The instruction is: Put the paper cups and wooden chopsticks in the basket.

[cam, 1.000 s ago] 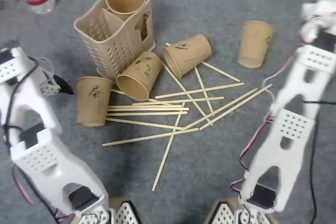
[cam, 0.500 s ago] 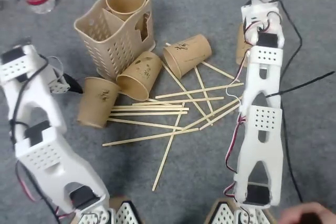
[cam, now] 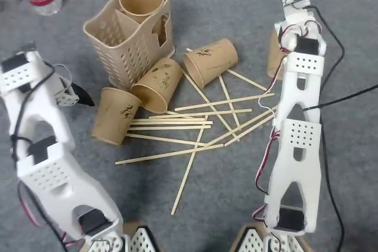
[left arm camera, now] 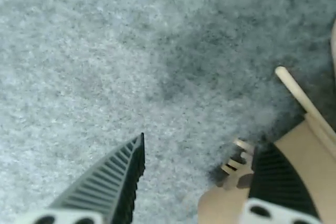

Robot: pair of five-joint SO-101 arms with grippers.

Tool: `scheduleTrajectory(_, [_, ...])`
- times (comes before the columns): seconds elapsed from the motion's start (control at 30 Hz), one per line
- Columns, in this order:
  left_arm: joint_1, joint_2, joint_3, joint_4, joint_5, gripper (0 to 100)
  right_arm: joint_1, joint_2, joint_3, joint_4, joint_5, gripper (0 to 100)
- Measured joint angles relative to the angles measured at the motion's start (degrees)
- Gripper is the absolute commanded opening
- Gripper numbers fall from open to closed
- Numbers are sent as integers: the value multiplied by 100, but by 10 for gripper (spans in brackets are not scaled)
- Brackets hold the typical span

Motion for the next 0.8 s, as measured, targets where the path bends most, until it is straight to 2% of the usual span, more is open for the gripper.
scheduleTrajectory(0.13, [114,0,0,0,193,312,35,-193,-105,1398,695,7])
scheduleTrajectory(0.4, [185,-9,352,-255,255,312,229,-730,-440,4000,1521,7])
scheduleTrajectory(0.47, [185,-9,527,-422,255,312,308,-888,-440,4158,1574,7])
scheduleTrajectory(0.67, [185,-9,765,-800,255,312,1125,-1600,-334,4176,1538,7])
scheduleTrajectory(0.8, [185,-9,932,-1029,255,312,1451,-2347,580,4176,1538,7])
